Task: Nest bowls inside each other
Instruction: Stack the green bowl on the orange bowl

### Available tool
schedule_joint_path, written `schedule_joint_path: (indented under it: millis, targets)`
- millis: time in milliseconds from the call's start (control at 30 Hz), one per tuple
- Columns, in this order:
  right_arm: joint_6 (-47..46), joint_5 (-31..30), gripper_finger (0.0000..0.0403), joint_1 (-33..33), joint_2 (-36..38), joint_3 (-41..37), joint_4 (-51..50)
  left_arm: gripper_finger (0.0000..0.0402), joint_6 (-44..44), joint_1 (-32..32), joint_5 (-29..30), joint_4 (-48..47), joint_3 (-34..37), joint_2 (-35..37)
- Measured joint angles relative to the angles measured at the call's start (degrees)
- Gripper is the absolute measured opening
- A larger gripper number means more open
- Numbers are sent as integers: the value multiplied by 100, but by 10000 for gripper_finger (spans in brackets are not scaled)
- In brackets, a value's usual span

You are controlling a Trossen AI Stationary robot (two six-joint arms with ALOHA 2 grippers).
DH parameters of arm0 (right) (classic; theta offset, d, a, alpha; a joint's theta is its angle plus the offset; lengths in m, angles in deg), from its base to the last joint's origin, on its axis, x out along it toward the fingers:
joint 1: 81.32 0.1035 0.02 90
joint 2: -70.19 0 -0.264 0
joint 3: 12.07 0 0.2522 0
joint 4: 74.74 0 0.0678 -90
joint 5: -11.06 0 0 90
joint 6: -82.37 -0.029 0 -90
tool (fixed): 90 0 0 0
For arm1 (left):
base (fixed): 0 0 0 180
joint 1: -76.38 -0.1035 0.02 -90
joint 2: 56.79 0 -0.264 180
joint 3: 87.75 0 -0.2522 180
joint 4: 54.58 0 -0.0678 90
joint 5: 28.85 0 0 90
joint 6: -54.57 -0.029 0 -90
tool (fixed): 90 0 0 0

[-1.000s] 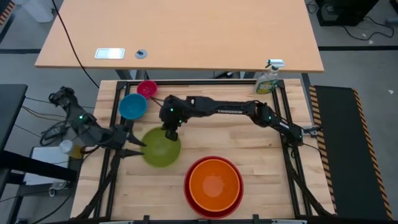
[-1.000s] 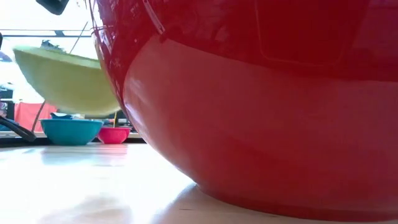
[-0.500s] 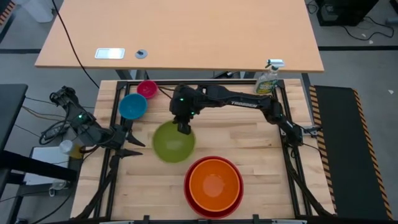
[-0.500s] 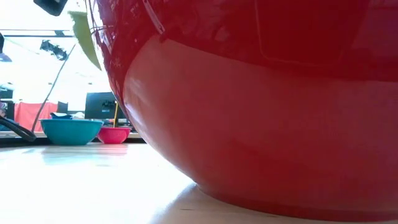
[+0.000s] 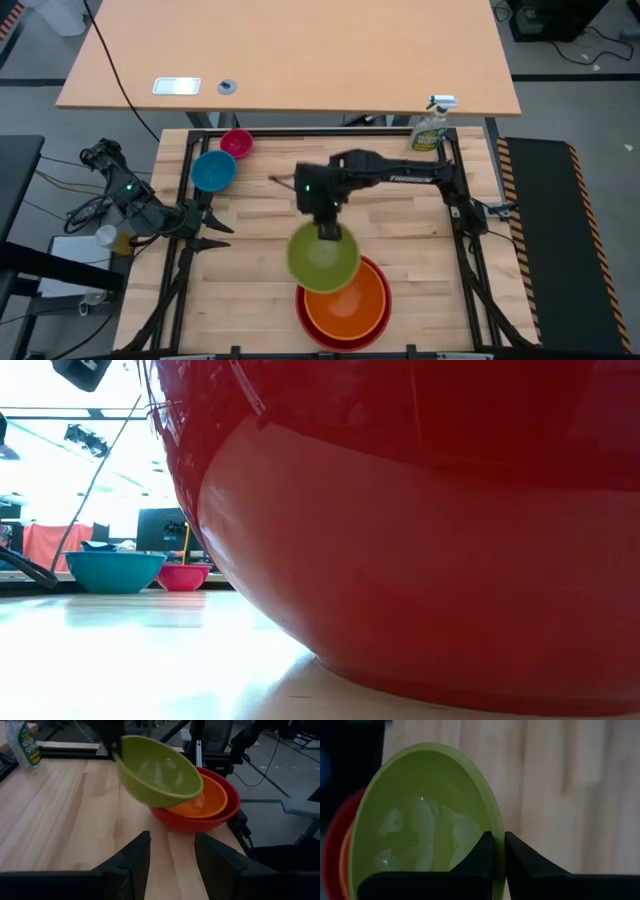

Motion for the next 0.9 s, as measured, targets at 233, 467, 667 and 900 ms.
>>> schedule_joint_path:
  millis: [233, 467, 667, 900]
  targets:
    - [-93, 393, 32, 300, 187, -619, -295, 157, 18, 0, 0, -52, 0, -2]
    - [-228, 506, 32, 448, 430, -1453, 156, 157, 16, 0, 0, -80, 0, -3]
    - [-466, 637, 32, 581, 596, -2389, 636, 157, 94, -2, 211, -384, 2, -4]
    - [-836, 20, 32, 851, 634, -2945, 913, 157, 137, -143, 627, -570, 2, -212]
